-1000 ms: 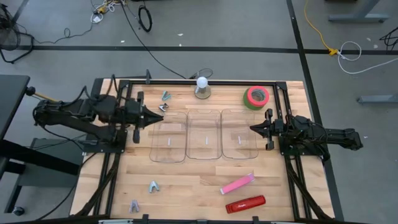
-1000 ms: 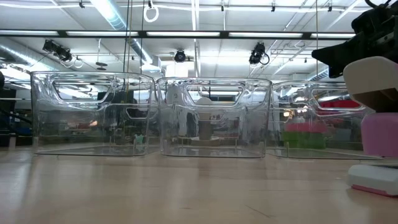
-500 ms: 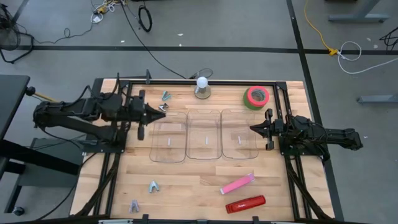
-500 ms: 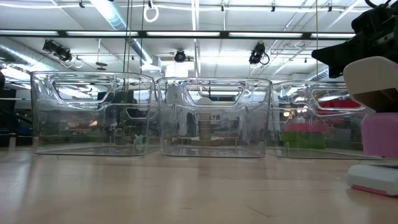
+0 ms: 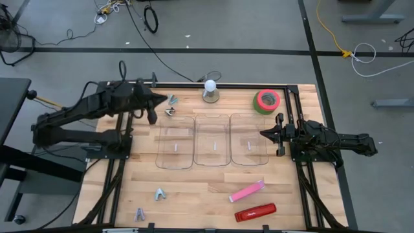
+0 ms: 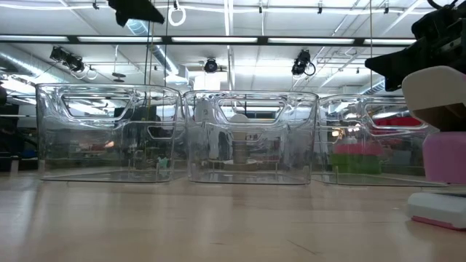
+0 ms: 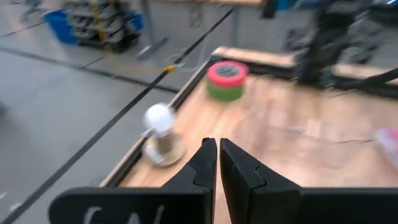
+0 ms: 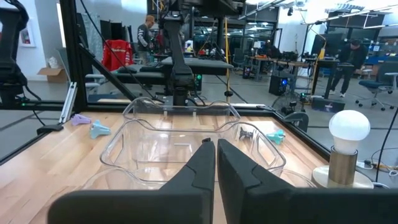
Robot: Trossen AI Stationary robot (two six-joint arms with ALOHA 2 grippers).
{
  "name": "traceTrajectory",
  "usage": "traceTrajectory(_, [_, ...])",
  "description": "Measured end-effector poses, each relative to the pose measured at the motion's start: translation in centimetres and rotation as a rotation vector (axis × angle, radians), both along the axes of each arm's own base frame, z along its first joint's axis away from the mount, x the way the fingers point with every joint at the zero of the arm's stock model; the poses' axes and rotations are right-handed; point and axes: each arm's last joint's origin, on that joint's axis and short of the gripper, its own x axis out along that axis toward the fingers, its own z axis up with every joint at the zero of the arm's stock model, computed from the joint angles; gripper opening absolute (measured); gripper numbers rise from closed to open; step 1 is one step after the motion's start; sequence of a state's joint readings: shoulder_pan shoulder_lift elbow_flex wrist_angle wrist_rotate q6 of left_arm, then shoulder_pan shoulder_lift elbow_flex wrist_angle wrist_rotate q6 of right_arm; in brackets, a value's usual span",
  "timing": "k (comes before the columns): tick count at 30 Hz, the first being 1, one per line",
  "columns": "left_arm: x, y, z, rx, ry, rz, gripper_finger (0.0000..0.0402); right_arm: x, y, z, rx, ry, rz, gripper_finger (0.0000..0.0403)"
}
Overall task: Pick and place Stapler, Stapler remover, tape
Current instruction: Put the top blue staple remover into the left transparent bin
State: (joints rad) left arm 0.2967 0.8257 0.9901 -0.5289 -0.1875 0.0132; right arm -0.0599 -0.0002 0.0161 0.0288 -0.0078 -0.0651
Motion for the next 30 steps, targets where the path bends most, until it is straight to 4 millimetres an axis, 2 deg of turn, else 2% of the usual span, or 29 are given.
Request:
traceTrajectory(5, [-0.1,1.9,-0.6,-0.003,0.056,0.104,0.0026,0.0,0.0,0.0,0.000,0.000,0.000,0.0022])
traceTrajectory(11, [0.7,4.1,-1.8,-0.059,0.115,0.198,0.0026,0.0,0.0,0.0,0.000,0.000,0.000,0.0022])
traceTrajectory(24, [2.9,8.7,-5.9,-0.273,0.247,0.370,0.0026,0.0,0.0,0.0,0.000,0.000,0.000,0.0022])
traceTrajectory(27, [3.2,9.8,-7.0,-0.318,0.275,0.396,0.0040,0.0,0.0,0.0,0.000,0.000,0.000,0.0022])
traceTrajectory(30, [3.5,10.8,-8.0,-0.358,0.305,0.425,0.0072,0.0,0.0,0.0,0.000,0.000,0.000,0.0022])
